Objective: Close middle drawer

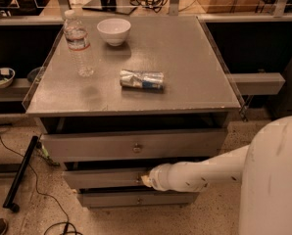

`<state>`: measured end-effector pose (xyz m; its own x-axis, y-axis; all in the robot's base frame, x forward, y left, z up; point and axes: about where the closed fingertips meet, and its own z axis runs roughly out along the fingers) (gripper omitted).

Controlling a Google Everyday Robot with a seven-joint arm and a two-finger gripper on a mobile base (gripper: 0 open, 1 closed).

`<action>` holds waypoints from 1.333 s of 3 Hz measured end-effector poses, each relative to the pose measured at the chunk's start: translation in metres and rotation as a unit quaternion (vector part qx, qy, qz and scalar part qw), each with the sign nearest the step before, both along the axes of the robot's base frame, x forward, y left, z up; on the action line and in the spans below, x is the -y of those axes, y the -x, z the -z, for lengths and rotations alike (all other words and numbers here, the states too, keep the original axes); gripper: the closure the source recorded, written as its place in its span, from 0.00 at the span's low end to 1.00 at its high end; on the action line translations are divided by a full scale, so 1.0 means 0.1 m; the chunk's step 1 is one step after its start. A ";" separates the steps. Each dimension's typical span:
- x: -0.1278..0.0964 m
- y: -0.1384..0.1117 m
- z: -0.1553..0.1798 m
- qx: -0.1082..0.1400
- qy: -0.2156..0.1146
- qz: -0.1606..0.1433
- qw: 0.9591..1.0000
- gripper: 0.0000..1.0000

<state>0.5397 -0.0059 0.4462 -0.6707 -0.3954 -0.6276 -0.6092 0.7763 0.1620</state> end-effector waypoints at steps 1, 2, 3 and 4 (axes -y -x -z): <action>0.19 0.19 -0.06 -0.015 -0.007 0.017 1.000 1.00; 0.49 0.49 -0.11 -0.033 -0.009 0.042 0.999 1.00; 0.71 0.88 -0.19 -0.049 -0.020 0.061 0.997 1.00; 0.81 1.08 -0.25 -0.054 -0.028 0.071 0.996 1.00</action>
Offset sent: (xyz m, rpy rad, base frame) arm -0.0846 -0.0869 0.0165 0.0218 0.1113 -0.1491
